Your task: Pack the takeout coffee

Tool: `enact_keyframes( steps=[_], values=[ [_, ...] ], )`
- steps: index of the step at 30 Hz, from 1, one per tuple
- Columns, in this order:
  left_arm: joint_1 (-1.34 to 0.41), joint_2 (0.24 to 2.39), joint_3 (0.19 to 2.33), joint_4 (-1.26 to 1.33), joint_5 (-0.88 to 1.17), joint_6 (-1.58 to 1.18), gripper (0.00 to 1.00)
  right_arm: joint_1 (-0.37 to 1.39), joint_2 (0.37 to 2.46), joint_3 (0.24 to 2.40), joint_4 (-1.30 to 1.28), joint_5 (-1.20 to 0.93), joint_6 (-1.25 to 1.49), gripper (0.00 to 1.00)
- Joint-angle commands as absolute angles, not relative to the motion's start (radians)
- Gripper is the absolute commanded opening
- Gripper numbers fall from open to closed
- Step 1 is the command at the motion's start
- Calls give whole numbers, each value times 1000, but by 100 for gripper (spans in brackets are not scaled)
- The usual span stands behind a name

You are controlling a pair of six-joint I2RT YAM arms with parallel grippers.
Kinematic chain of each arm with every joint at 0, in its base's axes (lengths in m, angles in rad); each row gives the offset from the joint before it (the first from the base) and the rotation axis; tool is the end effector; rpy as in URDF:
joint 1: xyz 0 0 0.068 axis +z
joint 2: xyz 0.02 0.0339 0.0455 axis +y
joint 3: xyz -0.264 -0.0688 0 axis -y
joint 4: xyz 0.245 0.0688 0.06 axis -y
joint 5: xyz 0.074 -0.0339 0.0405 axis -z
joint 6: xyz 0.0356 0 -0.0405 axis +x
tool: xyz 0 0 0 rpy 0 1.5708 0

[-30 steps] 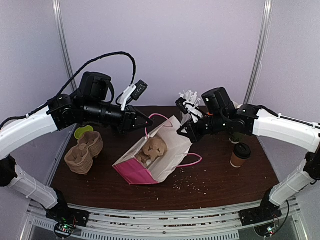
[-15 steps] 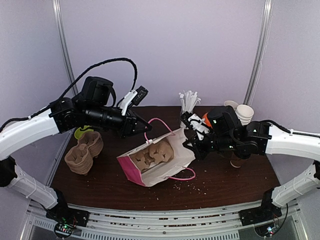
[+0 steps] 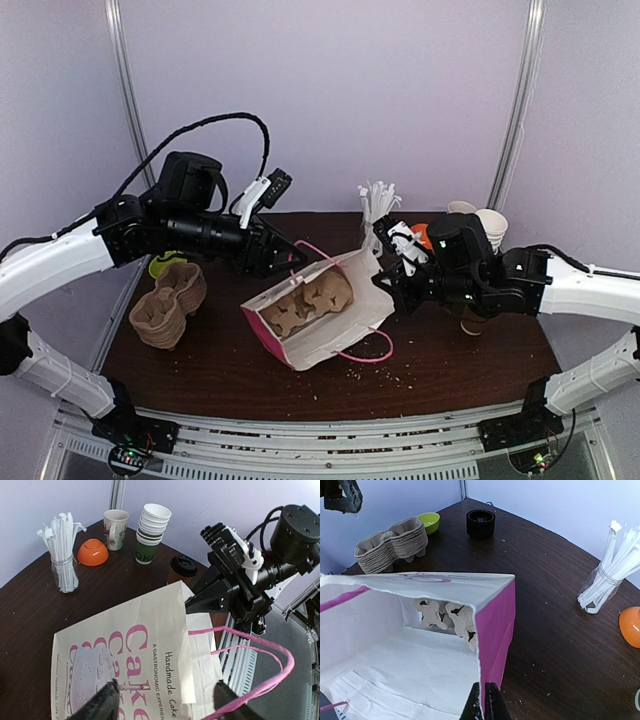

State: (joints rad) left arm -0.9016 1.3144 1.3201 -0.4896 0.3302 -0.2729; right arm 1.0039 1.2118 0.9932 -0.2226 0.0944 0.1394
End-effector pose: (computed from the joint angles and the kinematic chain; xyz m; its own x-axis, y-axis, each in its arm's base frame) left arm 0.1727 -0.2370 0.3802 -0.5259 0.2539 -0.8118 0.8082 0.4467 -0.3838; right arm 0.1523 0.2330 0.3194 -0.3374 -0.2725 -0.9011 -0.7545 0.6507 0.0858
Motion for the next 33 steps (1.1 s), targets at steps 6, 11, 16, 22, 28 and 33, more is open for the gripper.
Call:
enact_keyframes(
  steps=[6, 11, 16, 22, 28, 33],
  values=[
    [-904, 1218, 1231, -471, 266, -315, 97, 1010, 1166, 907, -170, 118, 169, 0],
    [-904, 1148, 1192, -469, 208, -330, 98, 1011, 1125, 848, -144, 115, 173, 0],
    [-904, 1087, 1132, -442, 131, -334, 98, 1010, 1077, 774, -118, 88, 188, 0],
    [-904, 1074, 1071, -402, 93, -329, 98, 1010, 1012, 695, -103, 71, 210, 0],
    [-905, 1106, 1009, -369, 65, -344, 98, 1010, 996, 626, -83, 63, 237, 0],
    [-899, 1123, 955, -329, 16, -389, 98, 1010, 1013, 606, -51, 54, 286, 0]
  ],
)
